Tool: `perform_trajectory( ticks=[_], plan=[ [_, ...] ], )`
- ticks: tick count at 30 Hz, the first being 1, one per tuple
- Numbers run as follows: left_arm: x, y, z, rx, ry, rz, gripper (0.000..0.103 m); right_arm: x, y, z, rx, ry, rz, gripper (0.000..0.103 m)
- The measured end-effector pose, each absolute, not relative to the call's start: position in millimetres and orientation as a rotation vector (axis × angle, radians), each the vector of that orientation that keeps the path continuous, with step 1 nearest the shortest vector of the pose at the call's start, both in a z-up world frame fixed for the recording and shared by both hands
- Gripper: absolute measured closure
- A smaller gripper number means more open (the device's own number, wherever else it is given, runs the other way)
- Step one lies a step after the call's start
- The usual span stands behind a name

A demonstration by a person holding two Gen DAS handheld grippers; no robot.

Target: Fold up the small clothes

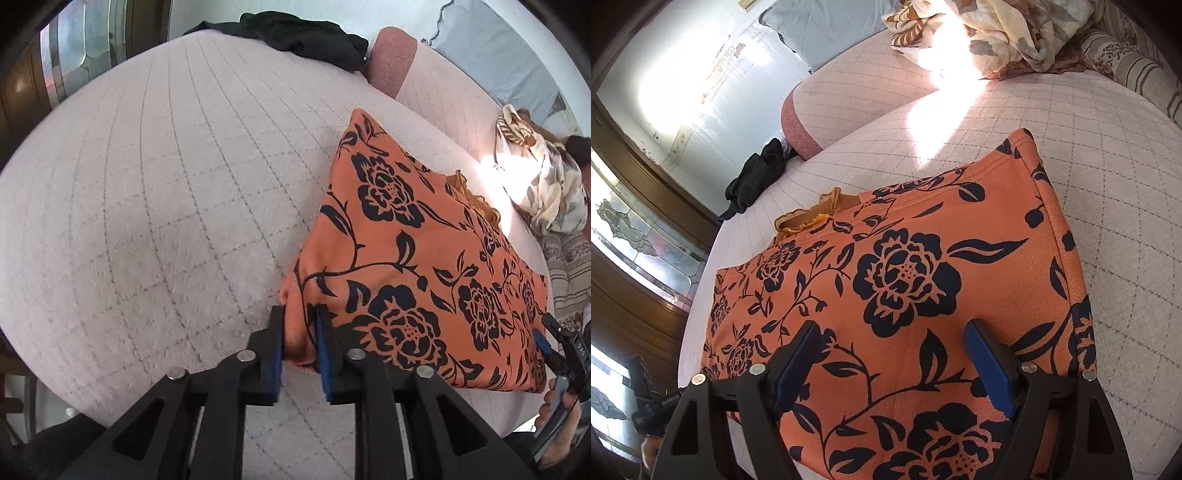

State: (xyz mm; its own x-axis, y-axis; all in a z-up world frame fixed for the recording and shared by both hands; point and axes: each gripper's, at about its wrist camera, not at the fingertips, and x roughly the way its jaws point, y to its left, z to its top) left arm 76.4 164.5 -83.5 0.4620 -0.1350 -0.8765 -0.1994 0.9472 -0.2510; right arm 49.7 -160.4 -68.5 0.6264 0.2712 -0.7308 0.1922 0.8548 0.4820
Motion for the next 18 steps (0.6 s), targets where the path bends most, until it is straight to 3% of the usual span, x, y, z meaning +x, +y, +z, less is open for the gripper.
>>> perform_trajectory(
  ticks=[7,11,18],
  plan=[
    [83.3,155.0,-27.3,-0.233,0.960,0.083,0.053,48.4,-162.6,-68.4,0.572,0.898,0.058,0.020],
    [119.7,125.8,-21.7,-0.175,0.971,-0.024,0.043,47.9,-162.7,-68.2,0.573,0.896,0.061,0.020],
    [203.9,120.5,-62.6,-0.106,1.110,-0.034,0.042,47.0,-165.0,-68.3,0.585,0.892,0.079,0.020]
  ],
)
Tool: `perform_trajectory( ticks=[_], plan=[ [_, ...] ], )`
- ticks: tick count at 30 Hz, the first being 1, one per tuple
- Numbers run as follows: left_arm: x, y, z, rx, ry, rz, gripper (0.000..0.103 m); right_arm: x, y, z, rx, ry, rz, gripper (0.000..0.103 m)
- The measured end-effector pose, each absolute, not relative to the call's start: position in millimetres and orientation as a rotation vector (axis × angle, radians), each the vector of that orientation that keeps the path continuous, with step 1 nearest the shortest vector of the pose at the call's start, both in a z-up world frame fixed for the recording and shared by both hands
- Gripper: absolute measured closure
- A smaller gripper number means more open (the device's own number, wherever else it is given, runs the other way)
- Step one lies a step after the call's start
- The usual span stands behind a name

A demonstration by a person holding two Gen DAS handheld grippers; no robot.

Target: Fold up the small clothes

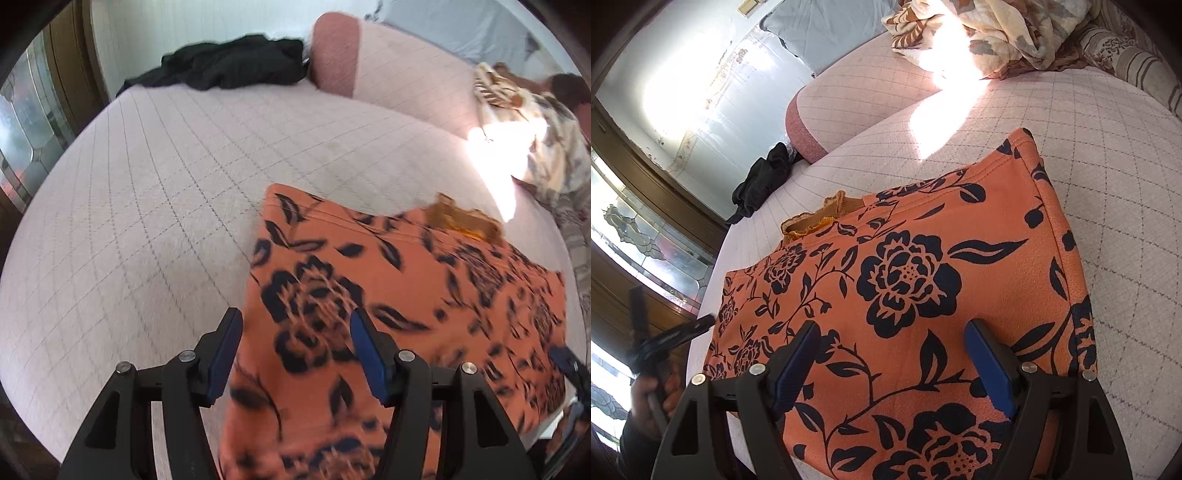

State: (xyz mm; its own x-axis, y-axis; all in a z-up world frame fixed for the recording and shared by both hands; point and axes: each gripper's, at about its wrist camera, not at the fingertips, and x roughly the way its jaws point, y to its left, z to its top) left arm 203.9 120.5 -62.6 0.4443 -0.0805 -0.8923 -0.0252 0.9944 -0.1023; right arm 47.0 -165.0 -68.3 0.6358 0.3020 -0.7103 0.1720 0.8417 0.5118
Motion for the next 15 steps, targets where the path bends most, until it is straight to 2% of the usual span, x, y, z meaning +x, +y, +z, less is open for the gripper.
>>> perform_trajectory(
  ticks=[3,4,5,6,11,13,15],
  plan=[
    [231.5,133.8,-75.3,-0.113,1.135,0.006,0.042,46.9,-166.0,-68.5,0.589,0.893,0.088,0.020],
    [238.1,135.7,-77.7,-0.117,1.138,0.001,0.051,47.1,-166.2,-68.4,0.590,0.895,0.089,0.020],
    [244.1,134.6,-78.3,-0.099,1.121,-0.014,0.068,47.4,-166.3,-68.3,0.591,0.896,0.089,0.020],
    [251.5,130.8,-80.3,-0.053,1.126,-0.012,0.100,47.8,-166.5,-68.2,0.591,0.897,0.088,0.020],
    [284.7,135.6,-86.6,0.004,1.117,0.131,0.100,50.9,-164.4,-68.6,0.589,0.902,0.092,0.017],
    [285.3,145.6,-91.3,-0.040,1.145,0.140,0.100,51.6,-163.8,-68.7,0.584,0.903,0.095,0.016],
    [271.8,149.5,-78.3,-0.067,1.093,0.120,0.100,51.4,-164.6,-68.7,0.591,0.900,0.099,0.016]
  ],
)
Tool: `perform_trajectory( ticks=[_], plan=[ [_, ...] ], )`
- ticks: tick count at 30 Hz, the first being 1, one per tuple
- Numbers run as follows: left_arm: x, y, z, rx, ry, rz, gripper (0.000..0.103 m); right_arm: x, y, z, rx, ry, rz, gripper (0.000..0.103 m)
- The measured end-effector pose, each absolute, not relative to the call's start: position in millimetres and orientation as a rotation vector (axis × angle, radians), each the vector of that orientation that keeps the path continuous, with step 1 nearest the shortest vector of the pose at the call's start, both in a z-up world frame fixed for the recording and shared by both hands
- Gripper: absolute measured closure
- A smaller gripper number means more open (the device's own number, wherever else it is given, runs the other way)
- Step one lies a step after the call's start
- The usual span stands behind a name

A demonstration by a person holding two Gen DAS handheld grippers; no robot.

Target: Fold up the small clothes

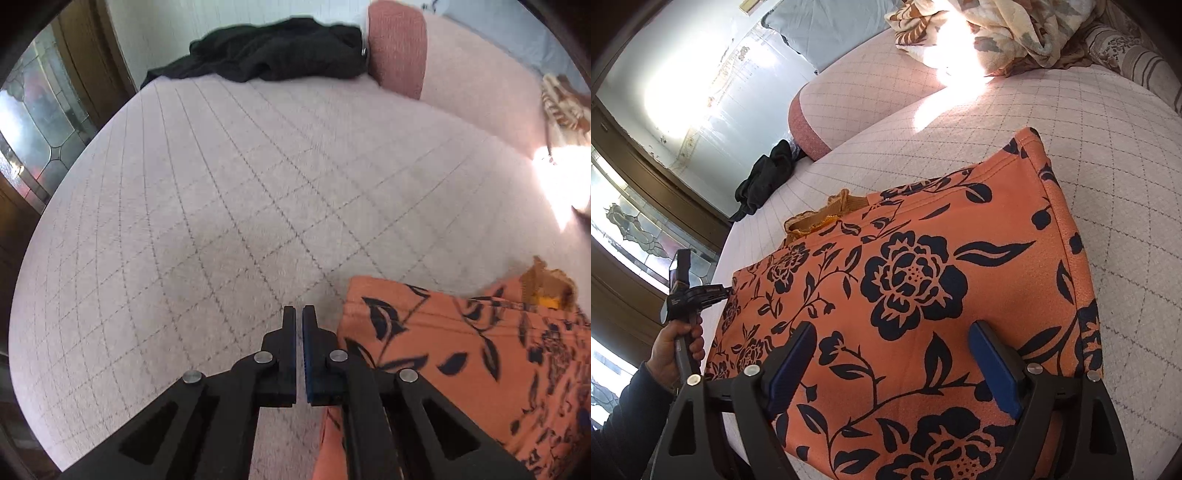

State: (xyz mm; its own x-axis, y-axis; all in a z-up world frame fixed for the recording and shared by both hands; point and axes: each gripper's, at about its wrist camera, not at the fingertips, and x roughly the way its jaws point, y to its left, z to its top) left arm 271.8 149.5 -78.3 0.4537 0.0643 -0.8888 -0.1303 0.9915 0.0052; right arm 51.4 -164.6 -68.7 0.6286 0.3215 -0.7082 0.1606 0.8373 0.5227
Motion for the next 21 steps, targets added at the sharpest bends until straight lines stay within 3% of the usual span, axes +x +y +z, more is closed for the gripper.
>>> perform_trajectory(
  ticks=[2,3,4,6,10,14,21],
  plan=[
    [254.1,145.6,-59.2,-0.053,1.036,0.105,0.090,51.0,-165.7,-68.7,0.600,0.895,0.101,0.016],
    [241.7,143.0,-48.0,-0.059,1.005,0.087,0.072,50.9,-165.9,-68.6,0.603,0.892,0.101,0.016],
    [227.6,138.3,-36.5,-0.065,0.964,0.070,0.046,50.2,-166.4,-68.0,0.609,0.886,0.101,0.016],
    [197.7,122.5,-17.2,-0.053,0.894,0.039,0.025,46.6,-169.4,-65.2,0.631,0.864,0.106,0.016],
    [143.5,76.5,-5.3,-0.024,0.842,-0.087,0.025,20.9,-179.9,-51.3,0.758,0.818,0.083,0.016],
    [114.8,36.9,-31.6,-0.002,0.886,-0.178,0.025,-30.0,-165.6,-47.6,0.976,0.822,0.146,0.016],
    [107.3,16.5,-74.2,0.016,1.040,-0.160,0.025,-64.7,-171.6,-91.9,1.249,0.852,0.017,0.015]
  ],
)
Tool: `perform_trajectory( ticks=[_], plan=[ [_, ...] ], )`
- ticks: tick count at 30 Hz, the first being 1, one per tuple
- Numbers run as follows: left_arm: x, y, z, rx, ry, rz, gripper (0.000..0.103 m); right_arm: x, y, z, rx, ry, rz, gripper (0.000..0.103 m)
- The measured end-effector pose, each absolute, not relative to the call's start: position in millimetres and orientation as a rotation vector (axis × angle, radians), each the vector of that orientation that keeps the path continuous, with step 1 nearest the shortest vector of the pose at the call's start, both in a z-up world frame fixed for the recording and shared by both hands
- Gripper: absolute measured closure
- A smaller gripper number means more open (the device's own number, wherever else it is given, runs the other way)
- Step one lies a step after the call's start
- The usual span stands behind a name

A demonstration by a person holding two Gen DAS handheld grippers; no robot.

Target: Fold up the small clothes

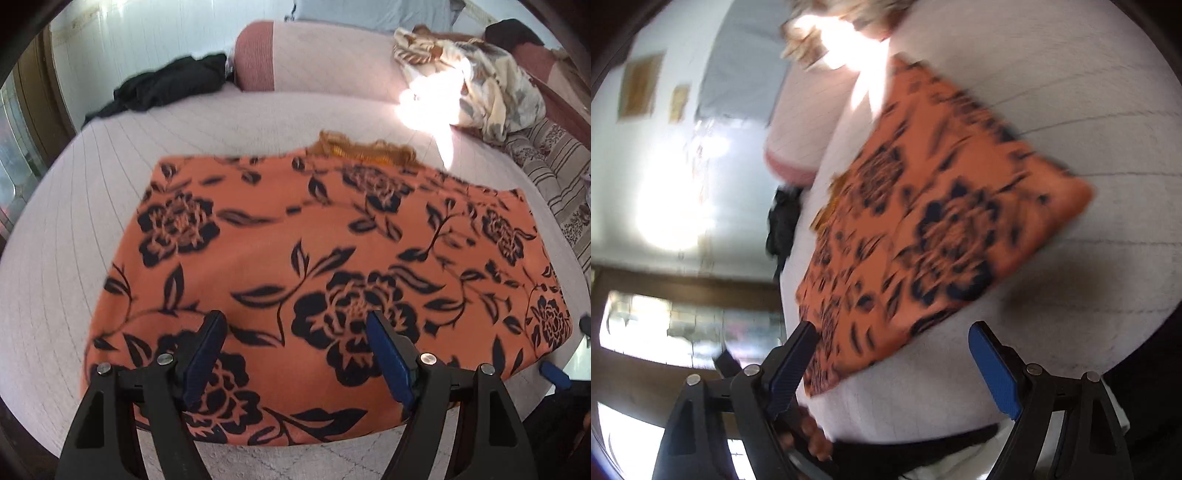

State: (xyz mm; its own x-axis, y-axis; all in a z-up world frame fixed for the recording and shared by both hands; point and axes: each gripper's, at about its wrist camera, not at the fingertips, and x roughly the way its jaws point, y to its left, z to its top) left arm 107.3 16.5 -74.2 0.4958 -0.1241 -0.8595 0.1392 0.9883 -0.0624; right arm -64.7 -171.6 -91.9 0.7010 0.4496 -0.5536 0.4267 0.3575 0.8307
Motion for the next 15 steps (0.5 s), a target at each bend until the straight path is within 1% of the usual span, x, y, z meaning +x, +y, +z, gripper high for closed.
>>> perform_trajectory(
  ticks=[4,8,9,10,12,13,15],
  plan=[
    [105.7,29.5,-64.5,-0.082,1.018,-0.141,0.025,-65.7,-197.6,-108.0,1.426,0.758,-0.062,0.015],
    [109.2,16.8,-63.3,-0.043,1.008,-0.153,0.025,-54.1,-205.7,-100.9,1.390,0.702,-0.101,0.017],
    [114.2,11.1,-71.3,-0.015,1.029,-0.157,0.025,-51.8,-206.0,-102.0,1.393,0.700,-0.111,0.021],
    [118.6,4.4,-82.8,0.037,1.069,-0.155,0.024,-50.2,-205.0,-104.1,1.397,0.700,-0.117,0.030],
    [116.4,-3.9,-85.3,0.111,1.027,-0.138,0.022,-45.6,-204.2,-104.9,1.388,0.720,-0.114,0.041],
    [115.0,-6.0,-81.1,0.120,1.026,-0.137,0.023,-44.2,-203.0,-103.1,1.367,0.727,-0.117,0.043],
    [113.5,-2.5,-68.1,0.047,1.016,-0.173,0.023,-43.5,-202.7,-94.2,1.314,0.719,-0.111,0.043]
  ],
)
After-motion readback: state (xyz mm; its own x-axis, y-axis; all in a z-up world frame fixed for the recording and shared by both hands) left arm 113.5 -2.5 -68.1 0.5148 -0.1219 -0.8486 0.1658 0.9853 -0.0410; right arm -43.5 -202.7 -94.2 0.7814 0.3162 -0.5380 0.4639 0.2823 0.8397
